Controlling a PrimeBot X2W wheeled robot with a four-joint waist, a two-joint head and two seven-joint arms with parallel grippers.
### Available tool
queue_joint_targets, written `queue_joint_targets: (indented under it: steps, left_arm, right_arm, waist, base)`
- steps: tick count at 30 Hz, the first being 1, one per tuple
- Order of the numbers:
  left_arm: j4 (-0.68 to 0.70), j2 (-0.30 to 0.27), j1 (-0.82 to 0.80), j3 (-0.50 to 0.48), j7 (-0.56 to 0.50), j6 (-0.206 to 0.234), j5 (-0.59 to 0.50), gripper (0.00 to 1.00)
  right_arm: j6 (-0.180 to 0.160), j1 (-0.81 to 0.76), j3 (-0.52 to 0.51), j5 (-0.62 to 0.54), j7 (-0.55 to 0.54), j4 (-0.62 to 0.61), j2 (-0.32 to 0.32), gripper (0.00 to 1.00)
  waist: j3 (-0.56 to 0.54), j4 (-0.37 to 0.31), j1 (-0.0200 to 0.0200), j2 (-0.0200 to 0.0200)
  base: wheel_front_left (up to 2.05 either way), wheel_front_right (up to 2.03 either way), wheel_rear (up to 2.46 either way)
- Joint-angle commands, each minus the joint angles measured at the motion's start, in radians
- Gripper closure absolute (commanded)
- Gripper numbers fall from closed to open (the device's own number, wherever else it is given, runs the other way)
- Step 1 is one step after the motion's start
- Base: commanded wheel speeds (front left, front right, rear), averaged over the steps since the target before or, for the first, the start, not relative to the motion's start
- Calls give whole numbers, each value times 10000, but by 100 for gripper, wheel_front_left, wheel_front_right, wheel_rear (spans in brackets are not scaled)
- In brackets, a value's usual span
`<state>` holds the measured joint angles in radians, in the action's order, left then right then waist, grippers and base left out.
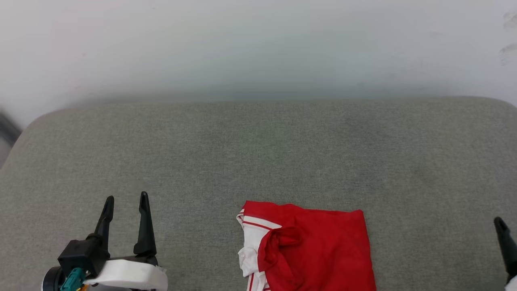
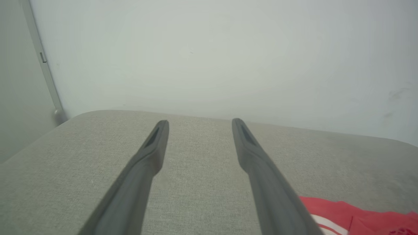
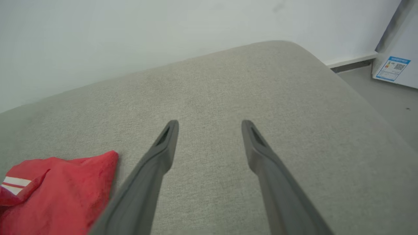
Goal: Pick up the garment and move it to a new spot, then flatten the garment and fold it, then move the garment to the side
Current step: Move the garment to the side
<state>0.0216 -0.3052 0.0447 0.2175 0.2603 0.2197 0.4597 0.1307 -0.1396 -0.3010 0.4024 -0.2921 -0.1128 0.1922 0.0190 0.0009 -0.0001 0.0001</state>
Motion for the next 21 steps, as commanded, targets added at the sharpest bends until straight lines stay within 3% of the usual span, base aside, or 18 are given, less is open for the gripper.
queue_joint_targets:
  steps: [1,4,5,8,14,18,21]
  left_arm:
    - [77,102,-164,-103,66,-100,-112,0]
    - [147,218,-328,-245,57,-232,-281,0]
    - [147,218,-328,-245,57,-232,-281,0]
    - [179,367,-486,-359,58,-338,-453,0]
    - [155,657,-946,-500,56,-630,-741,0]
    - [64,843,-1241,-508,49,-808,-915,0]
    - [-76,931,-1444,-491,49,-947,-1024,0]
  right_arm:
    - [0,306,-362,441,-644,273,266,0]
    - [0,551,-723,1142,-2238,673,611,0]
    - [0,551,-723,1142,-2238,673,611,0]
    - [0,823,-1080,1771,-4334,885,616,0]
    - [0,1478,-1440,2812,-7942,737,-796,0]
    - [0,1866,-1179,3590,-8960,997,-1314,0]
    - [0,2139,-872,4306,-9001,1519,-1405,0]
  waist:
    - [232,185,1,-1]
    - [504,333,1,-1]
    - [504,333,1,-1]
    - [790,472,1,-1]
    - [1447,801,1,-1]
    - [1839,987,1,-1]
    - [2025,1099,1,-1]
  base:
    - [0,0,0]
    - [0,0,0]
    - [0,0,0]
    - [0,0,0]
    - [0,0,0]
    - [0,0,0]
    - [0,0,0]
